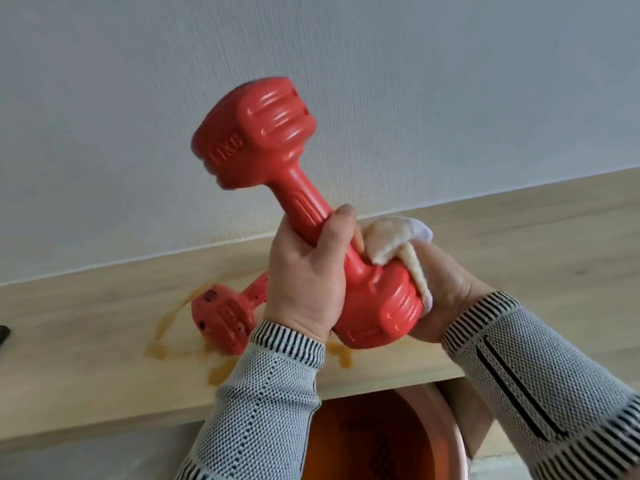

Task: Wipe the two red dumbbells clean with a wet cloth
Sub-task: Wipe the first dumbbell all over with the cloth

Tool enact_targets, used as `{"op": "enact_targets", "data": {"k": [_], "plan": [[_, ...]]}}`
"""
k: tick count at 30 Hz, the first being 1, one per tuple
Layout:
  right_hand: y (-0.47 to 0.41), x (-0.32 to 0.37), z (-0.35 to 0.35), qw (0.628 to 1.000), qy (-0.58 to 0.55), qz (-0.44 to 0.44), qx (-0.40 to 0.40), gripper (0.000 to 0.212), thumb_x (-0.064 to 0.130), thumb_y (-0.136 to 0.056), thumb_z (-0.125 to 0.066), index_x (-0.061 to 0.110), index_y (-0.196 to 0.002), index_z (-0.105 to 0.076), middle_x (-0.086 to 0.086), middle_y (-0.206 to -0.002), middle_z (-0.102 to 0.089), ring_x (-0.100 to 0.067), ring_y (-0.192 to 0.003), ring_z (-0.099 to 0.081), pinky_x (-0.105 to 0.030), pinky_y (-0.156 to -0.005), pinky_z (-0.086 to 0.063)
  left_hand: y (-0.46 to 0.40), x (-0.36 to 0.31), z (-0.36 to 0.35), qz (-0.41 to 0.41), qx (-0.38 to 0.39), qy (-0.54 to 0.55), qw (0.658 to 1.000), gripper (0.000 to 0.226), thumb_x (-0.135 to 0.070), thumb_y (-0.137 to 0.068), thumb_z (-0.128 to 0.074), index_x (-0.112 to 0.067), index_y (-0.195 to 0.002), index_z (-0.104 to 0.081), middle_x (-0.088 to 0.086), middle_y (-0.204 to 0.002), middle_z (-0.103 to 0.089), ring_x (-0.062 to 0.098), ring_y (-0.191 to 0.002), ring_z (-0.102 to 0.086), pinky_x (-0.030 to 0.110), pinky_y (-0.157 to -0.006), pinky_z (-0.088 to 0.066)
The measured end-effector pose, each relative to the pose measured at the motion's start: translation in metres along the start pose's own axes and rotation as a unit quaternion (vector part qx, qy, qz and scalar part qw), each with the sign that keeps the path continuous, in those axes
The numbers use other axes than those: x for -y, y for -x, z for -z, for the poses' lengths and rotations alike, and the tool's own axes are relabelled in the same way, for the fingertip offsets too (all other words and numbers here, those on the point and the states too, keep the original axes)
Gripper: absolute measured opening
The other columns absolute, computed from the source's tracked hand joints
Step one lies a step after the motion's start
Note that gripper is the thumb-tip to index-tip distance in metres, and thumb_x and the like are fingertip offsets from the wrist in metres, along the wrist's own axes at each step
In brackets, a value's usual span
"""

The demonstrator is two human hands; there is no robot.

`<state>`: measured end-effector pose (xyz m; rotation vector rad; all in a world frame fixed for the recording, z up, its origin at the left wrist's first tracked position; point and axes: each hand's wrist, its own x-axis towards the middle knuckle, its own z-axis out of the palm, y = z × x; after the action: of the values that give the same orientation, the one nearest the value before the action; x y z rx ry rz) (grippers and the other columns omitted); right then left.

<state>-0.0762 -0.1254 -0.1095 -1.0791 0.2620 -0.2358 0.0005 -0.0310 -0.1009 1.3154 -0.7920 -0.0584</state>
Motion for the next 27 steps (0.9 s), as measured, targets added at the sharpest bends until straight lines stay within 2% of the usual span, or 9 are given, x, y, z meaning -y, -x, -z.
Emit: {"op": "enact_targets", "data": {"k": [5, 8, 11, 15, 17, 19, 22, 24, 27], "plan": [[0.012, 0.003, 0.003, 0.995, 0.000, -0.023, 0.102, 0.028, 0.045, -0.065, -0.074, 0.023, -0.082, -0.073, -0.006, -0.086, -0.067, -0.023, -0.079, -0.062, -0.042, -0.077, -0.045, -0.005, 0.002, 0.002, -0.060, -0.048, 0.022, 0.997, 0.053, -0.052, -0.071, -0.063, 0.000, -0.080, -0.059, 0.004, -0.067, -0.063, 0.013, -0.063, -0.063, 0.022, -0.066, -0.049], [0.017, 0.006, -0.006, 0.999, 0.007, -0.002, 0.032, 0.028, 0.042, -0.069, -0.072, 0.017, -0.081, -0.073, -0.006, -0.073, -0.066, -0.017, -0.061, -0.063, -0.035, -0.058, -0.048, -0.009, -0.001, 0.006, -0.080, -0.071, -0.028, 0.994, 0.049, -0.055, -0.073, -0.064, -0.009, -0.086, -0.055, -0.005, -0.069, -0.058, 0.003, -0.061, -0.058, 0.016, -0.065, -0.045], [0.011, 0.001, -0.019, 0.978, 0.104, 0.130, -0.128, 0.036, 0.031, -0.073, -0.077, 0.010, -0.100, -0.066, -0.005, -0.082, -0.070, -0.018, -0.070, -0.068, -0.032, -0.056, -0.055, -0.021, -0.010, 0.006, 0.020, -0.082, 0.007, 0.996, 0.036, -0.043, -0.078, -0.069, -0.011, -0.089, -0.055, -0.003, -0.069, -0.059, 0.012, -0.065, -0.060, 0.032, -0.070, -0.051], [0.007, -0.025, -0.025, 0.741, 0.486, 0.395, -0.242, 0.044, 0.040, -0.072, -0.069, 0.015, -0.108, -0.064, 0.003, -0.104, -0.064, -0.005, -0.094, -0.060, -0.009, -0.082, -0.045, -0.027, -0.017, 0.009, 0.207, -0.111, 0.225, 0.946, 0.026, -0.021, -0.089, -0.069, -0.016, -0.067, -0.056, -0.003, -0.055, -0.054, 0.012, -0.053, -0.056, 0.029, -0.058, -0.050], [0.003, -0.033, -0.023, 0.690, 0.556, 0.412, -0.211, 0.044, 0.041, -0.073, -0.063, 0.013, -0.107, -0.065, 0.001, -0.105, -0.064, -0.010, -0.093, -0.061, -0.013, -0.079, -0.044, -0.023, -0.016, 0.010, 0.215, -0.119, 0.265, 0.933, 0.031, -0.024, -0.089, -0.068, -0.018, -0.063, -0.052, -0.003, -0.052, -0.047, 0.011, -0.046, -0.048, 0.024, -0.051, -0.044], [0.002, -0.024, -0.025, 0.757, 0.524, 0.326, -0.216, 0.039, 0.043, -0.073, -0.056, 0.018, -0.100, -0.066, 0.005, -0.094, -0.069, -0.011, -0.084, -0.063, -0.018, -0.072, -0.046, -0.019, -0.016, 0.009, 0.211, -0.109, 0.301, 0.924, 0.036, -0.021, -0.090, -0.066, -0.019, -0.059, -0.047, -0.002, -0.051, -0.039, 0.011, -0.042, -0.041, 0.022, -0.045, -0.040], [-0.002, -0.008, -0.017, 0.963, 0.212, 0.091, -0.138, 0.018, 0.026, -0.083, -0.060, 0.015, -0.071, -0.067, 0.001, -0.069, -0.064, -0.018, -0.065, -0.059, -0.031, -0.060, -0.042, -0.011, -0.022, 0.004, 0.201, -0.062, 0.319, 0.924, 0.042, -0.011, -0.088, -0.061, -0.017, -0.050, -0.042, -0.001, -0.046, -0.033, 0.013, -0.035, -0.036, 0.018, -0.041, -0.036], [-0.001, -0.001, -0.012, 0.992, 0.062, 0.021, -0.106, 0.028, 0.016, -0.083, -0.059, 0.015, -0.055, -0.061, -0.006, -0.060, -0.050, -0.020, -0.055, -0.046, -0.033, -0.056, -0.032, -0.006, -0.023, -0.001, 0.181, -0.040, 0.313, 0.931, 0.042, -0.005, -0.087, -0.058, -0.015, -0.050, -0.040, 0.000, -0.043, -0.033, 0.014, -0.032, -0.036, 0.019, -0.042, -0.037], [0.005, -0.006, -0.022, 0.946, 0.276, 0.106, -0.135, 0.023, 0.031, -0.072, -0.067, 0.013, -0.058, -0.062, -0.005, -0.059, -0.056, -0.015, -0.054, -0.051, -0.026, -0.056, -0.040, -0.009, -0.018, 0.000, 0.163, -0.078, 0.260, 0.948, 0.048, -0.003, -0.086, -0.058, -0.017, -0.042, -0.045, -0.001, -0.041, -0.037, 0.015, -0.035, -0.037, 0.023, -0.045, -0.034]]}}
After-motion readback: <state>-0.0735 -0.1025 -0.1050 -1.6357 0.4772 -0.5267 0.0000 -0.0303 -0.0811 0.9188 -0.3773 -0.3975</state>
